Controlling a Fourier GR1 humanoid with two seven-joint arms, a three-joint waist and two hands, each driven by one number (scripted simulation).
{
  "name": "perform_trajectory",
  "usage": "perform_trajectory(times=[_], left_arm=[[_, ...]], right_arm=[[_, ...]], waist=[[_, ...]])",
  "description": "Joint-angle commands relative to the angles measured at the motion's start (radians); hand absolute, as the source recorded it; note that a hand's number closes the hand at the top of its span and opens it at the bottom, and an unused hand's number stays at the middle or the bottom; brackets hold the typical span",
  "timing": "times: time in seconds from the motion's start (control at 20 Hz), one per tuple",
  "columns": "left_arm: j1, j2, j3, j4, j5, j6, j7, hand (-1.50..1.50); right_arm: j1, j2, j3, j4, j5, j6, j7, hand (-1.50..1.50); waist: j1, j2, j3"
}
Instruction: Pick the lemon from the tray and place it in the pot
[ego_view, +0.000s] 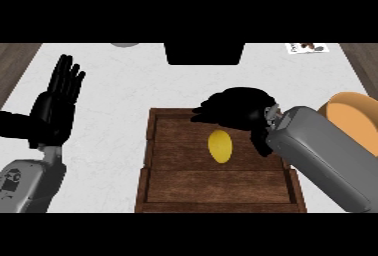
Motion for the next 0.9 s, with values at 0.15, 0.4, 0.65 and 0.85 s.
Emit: perform_trajectory(times=[0.15, 0.4, 0.65, 0.85], left_arm=[[0.02, -0.053, -0.014, -0.053, -0.068, 0.034, 0.021, 0.0], [0.029, -0.018, 0.053, -0.046, -0.038, -0.045, 0.026, 0.0], [0.036, -0.044, 0.056, -0.027, -0.066, -0.049, 0.016, 0.0], [-0.027, -0.066, 0.084, 0.06, -0.071, -0.073, -0.018, 0.0]], right_arm=[[0.088, 0.07, 0.017, -0.011, 0.124, -0.015, -0.025, -1.5], [0.088, 0.061, -0.036, 0.048, 0.176, -0.076, -0.169, -1.5], [0.201, 0.155, 0.029, -0.007, 0.291, -0.105, -0.049, -1.5], [0.192, 0.12, -0.003, 0.083, 0.367, -0.172, -0.118, -1.5]], waist=[[-0.001, -0.001, 0.0], [0.002, 0.0, 0.0], [-0.004, -0.001, 0.0], [-0.004, 0.001, 0.0]])
